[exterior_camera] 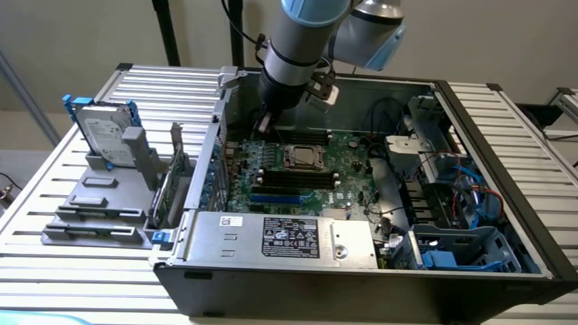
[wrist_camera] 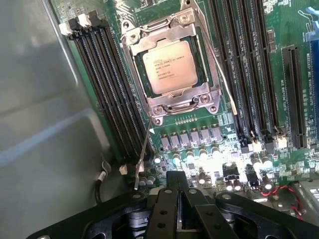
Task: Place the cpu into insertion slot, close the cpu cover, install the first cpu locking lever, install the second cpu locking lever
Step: 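Install the first cpu locking lever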
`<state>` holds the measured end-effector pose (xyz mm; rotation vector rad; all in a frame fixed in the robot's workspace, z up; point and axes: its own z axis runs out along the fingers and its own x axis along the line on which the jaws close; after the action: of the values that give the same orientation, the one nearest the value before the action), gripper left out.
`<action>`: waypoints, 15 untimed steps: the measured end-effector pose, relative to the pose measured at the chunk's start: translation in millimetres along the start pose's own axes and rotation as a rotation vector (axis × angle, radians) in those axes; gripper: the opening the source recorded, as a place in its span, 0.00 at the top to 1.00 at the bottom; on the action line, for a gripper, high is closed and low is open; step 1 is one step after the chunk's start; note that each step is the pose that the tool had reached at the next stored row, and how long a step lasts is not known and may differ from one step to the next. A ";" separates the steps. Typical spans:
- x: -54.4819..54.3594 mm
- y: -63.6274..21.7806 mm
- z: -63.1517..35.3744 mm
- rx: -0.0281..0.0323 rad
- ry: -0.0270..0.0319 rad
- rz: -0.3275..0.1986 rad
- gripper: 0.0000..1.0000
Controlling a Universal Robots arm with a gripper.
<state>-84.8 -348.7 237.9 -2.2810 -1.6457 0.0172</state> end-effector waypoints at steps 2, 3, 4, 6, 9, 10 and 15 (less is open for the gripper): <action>-0.2 -0.4 0.1 0.0017 0.0069 0.013 0.89; -0.2 -0.7 0.2 0.0025 0.0118 0.019 0.89; -0.4 -1.0 0.2 0.0035 0.0180 0.025 0.89; -0.6 -1.7 0.3 0.0066 0.0333 0.034 0.89; -1.0 -2.7 0.5 0.0111 0.0580 0.048 0.89; -1.1 -3.0 0.6 0.0123 0.0665 0.053 0.89; -1.5 -4.2 0.9 0.0146 0.1016 0.085 0.89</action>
<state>-89.4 -348.7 237.9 -2.2998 -1.4926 -0.0655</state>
